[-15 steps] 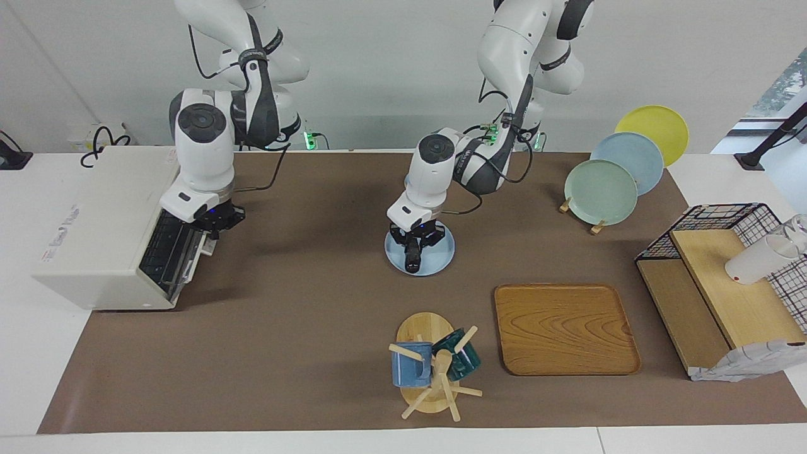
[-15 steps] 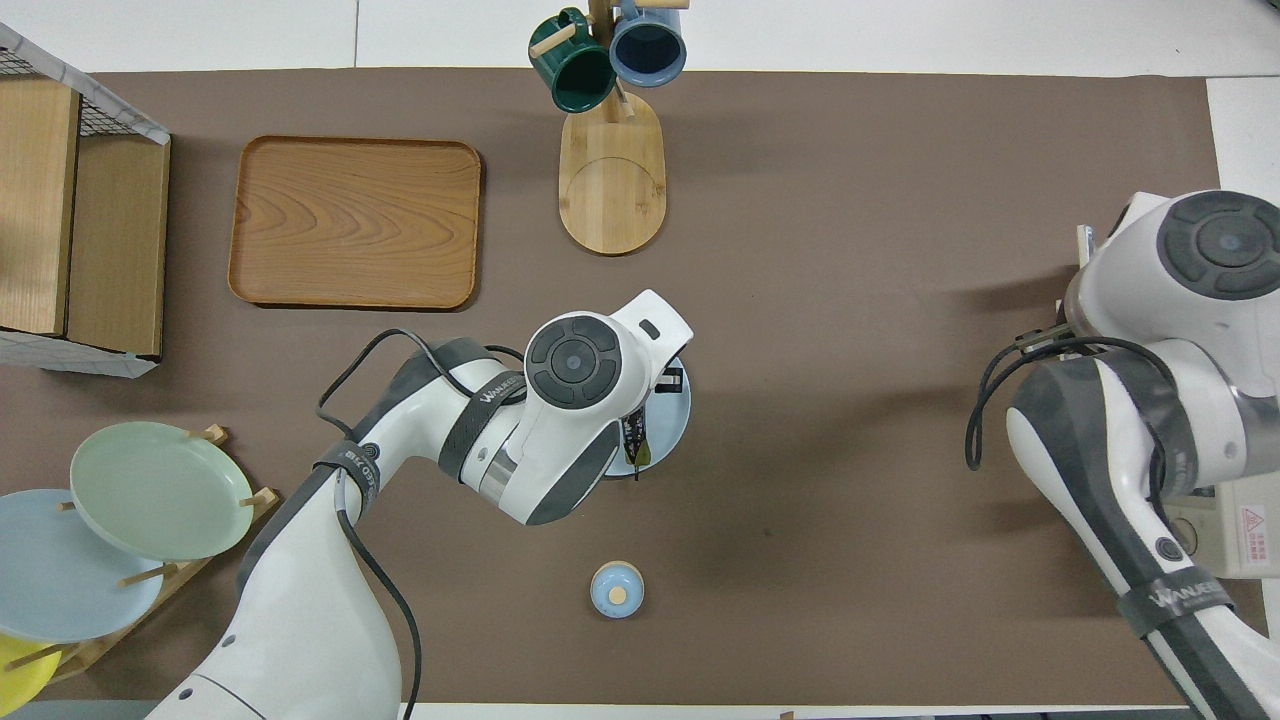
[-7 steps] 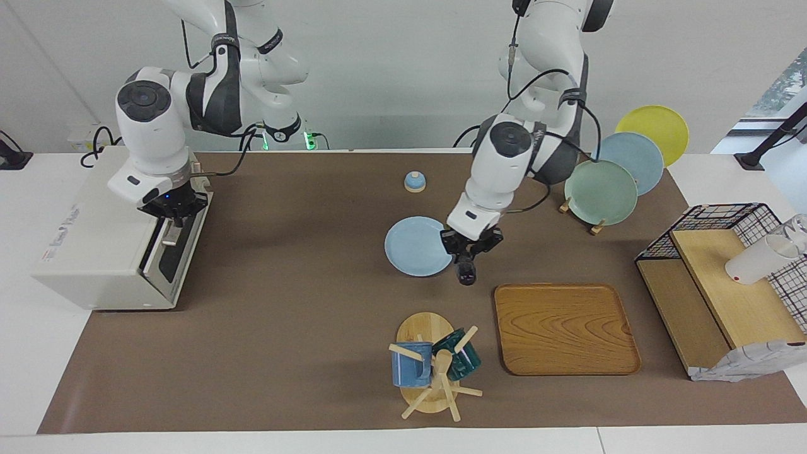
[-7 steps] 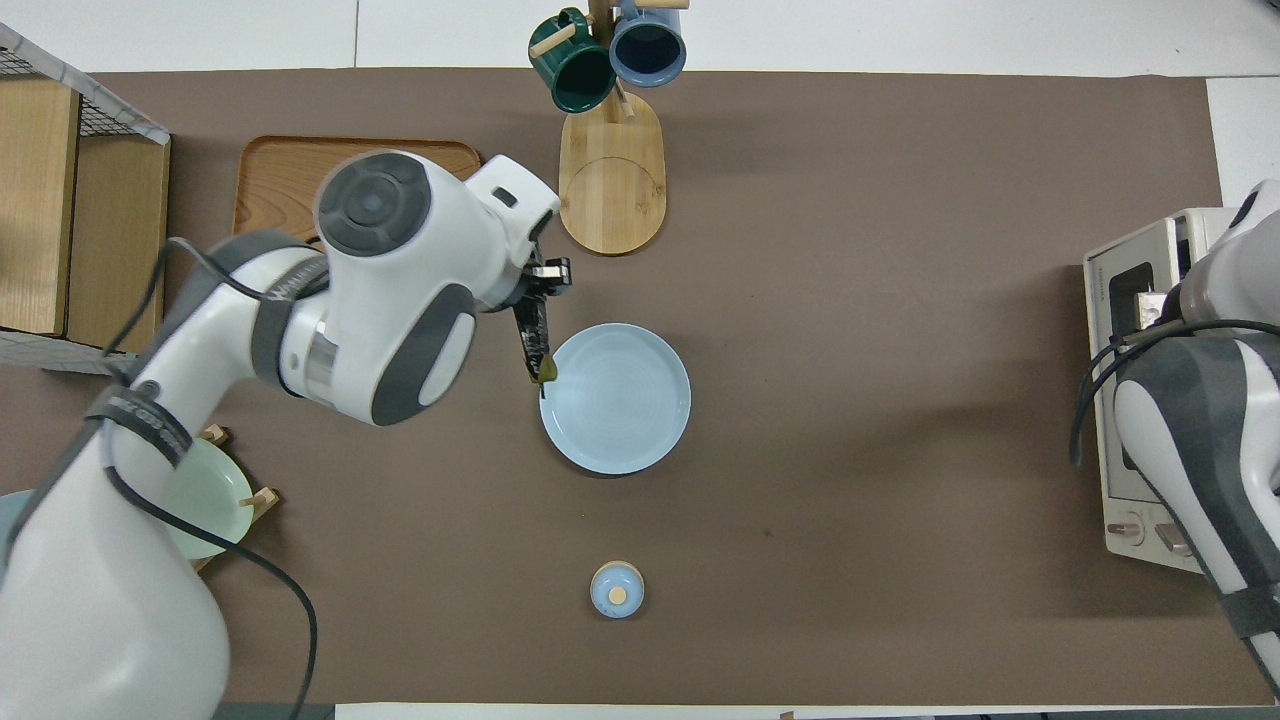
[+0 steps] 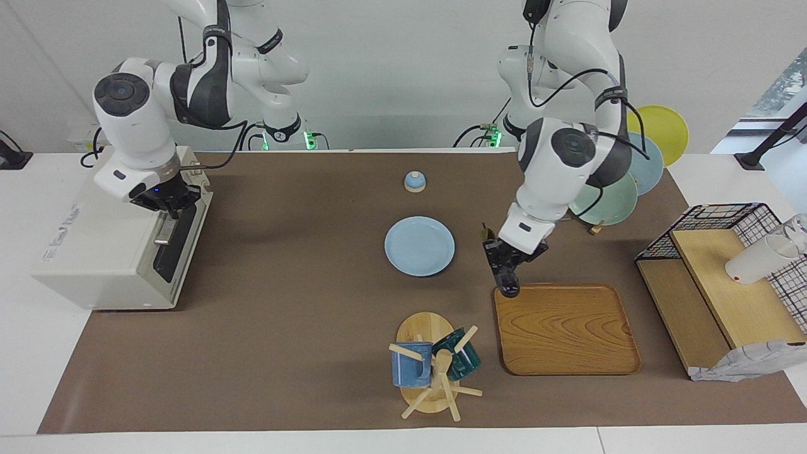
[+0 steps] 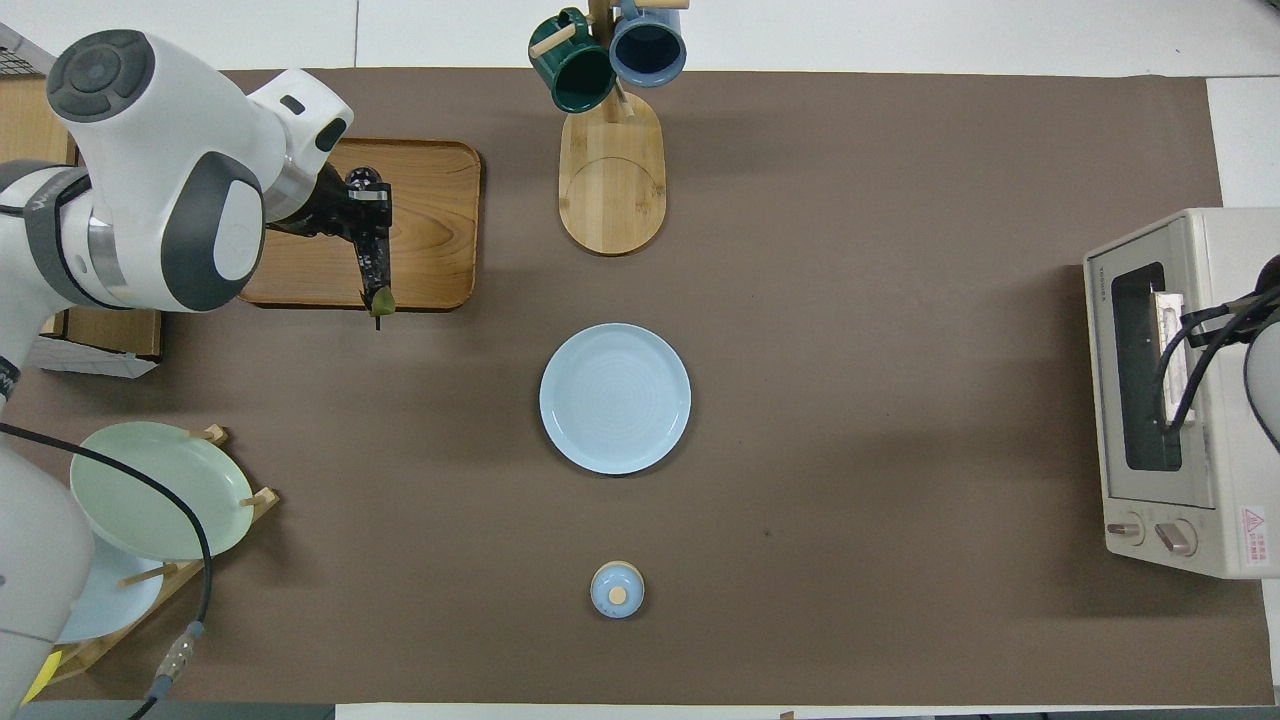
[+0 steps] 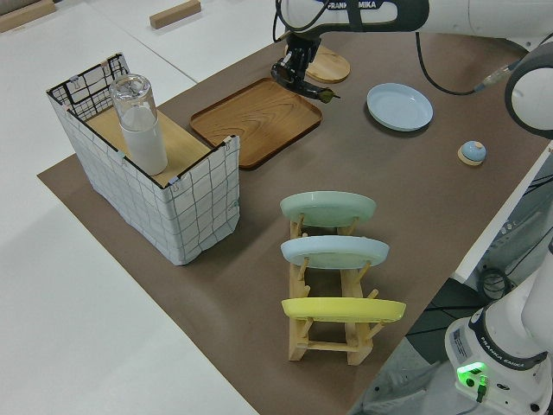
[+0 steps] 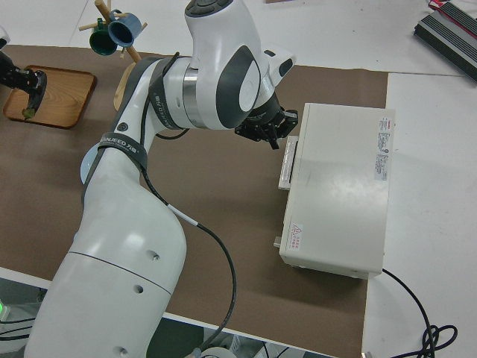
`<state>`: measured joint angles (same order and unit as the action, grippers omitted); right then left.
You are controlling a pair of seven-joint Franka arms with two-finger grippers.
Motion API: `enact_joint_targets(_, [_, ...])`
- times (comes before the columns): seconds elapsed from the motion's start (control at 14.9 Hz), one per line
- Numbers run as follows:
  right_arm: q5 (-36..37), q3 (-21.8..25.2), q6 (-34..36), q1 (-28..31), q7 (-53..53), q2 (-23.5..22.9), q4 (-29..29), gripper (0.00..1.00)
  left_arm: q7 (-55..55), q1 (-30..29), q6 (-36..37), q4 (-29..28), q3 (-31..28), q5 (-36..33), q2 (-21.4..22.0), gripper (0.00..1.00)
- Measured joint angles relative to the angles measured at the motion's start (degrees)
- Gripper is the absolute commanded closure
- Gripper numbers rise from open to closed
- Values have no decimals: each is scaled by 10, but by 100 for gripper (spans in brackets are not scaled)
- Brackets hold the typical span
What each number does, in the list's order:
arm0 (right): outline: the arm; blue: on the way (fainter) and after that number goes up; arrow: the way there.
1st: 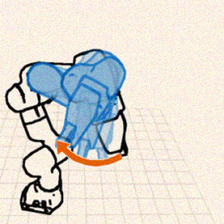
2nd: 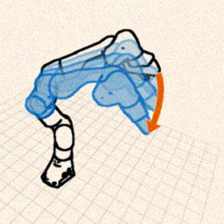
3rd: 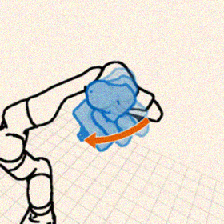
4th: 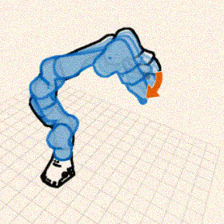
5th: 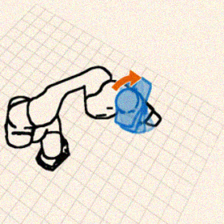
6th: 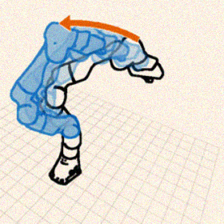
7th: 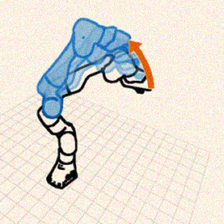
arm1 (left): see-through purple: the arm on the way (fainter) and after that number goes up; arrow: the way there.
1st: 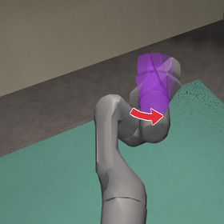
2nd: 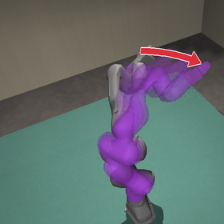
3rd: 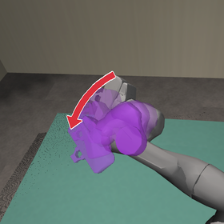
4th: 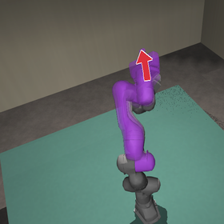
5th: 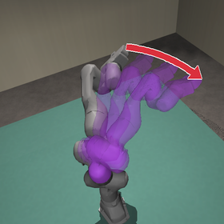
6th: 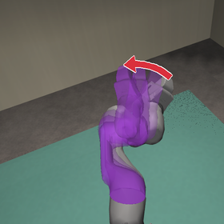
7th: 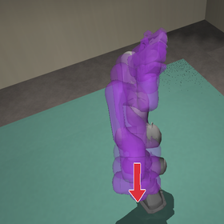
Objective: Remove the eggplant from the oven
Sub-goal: 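Lift the eggplant with the left gripper and move it over the wooden tray, then lower the eggplant onto the wooden tray and open the left gripper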
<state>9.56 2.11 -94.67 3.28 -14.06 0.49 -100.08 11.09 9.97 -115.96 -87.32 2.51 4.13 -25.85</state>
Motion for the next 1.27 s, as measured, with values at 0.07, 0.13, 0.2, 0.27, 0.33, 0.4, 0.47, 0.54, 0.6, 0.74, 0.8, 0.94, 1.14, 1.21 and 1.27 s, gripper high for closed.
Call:
enact_joint_targets(0.07, [-18,-3,22,-1,0,0,15,23,-8,-7,0,22,0,0,-23,100])
enact_joint_targets(0.13, [-40,-5,40,-2,0,0,25,0,-17,-12,0,41,0,0,-44,100])
enact_joint_targets(0.2, [-62,-6,48,-2,0,0,30,0,-30,-15,-1,56,0,0,-63,100])
enact_joint_targets(0.27, [-78,-5,49,-1,0,0,33,0,-42,-19,-7,65,0,0,-79,100])
enact_joint_targets(0.33, [-85,-3,49,-1,0,0,34,0,-50,-23,-21,71,0,0,-90,100])
enact_joint_targets(0.4, [-86,-2,49,0,0,0,36,0,-57,-27,-33,72,0,0,-97,100])
enact_joint_targets(0.47, [-87,-1,49,0,0,-1,37,0,-65,-29,-38,72,0,0,-101,100])
enact_joint_targets(0.54, [-86,-1,49,-1,1,-1,38,0,-71,-31,-39,72,0,-1,-102,100])
enact_joint_targets(0.6, [-84,-2,49,-2,1,-1,38,0,-74,-31,-39,72,0,-1,-102,100])
enact_joint_targets(0.74, [-74,-5,49,-2,1,-2,39,0,-77,-30,-39,72,1,-1,-102,16])
enact_joint_targets(0.8, [-71,-7,48,-3,1,-2,39,0,-78,-30,-39,72,2,-2,-102,0])
enact_joint_targets(0.94, [-70,-7,48,-8,3,-2,39,0,-79,-31,-39,72,2,-2,-102,0])
enact_joint_targets(1.14, [-69,-8,48,-28,35,1,40,0,-79,-32,-35,74,1,-2,-100,0])
enact_joint_targets(1.21, [-68,-8,48,-31,39,2,40,0,-79,-36,-32,77,1,-1,-95,0])
enact_joint_targets(1.27, [-68,-8,48,-31,39,3,40,0,-79,-40,-23,79,1,-1,-85,0])
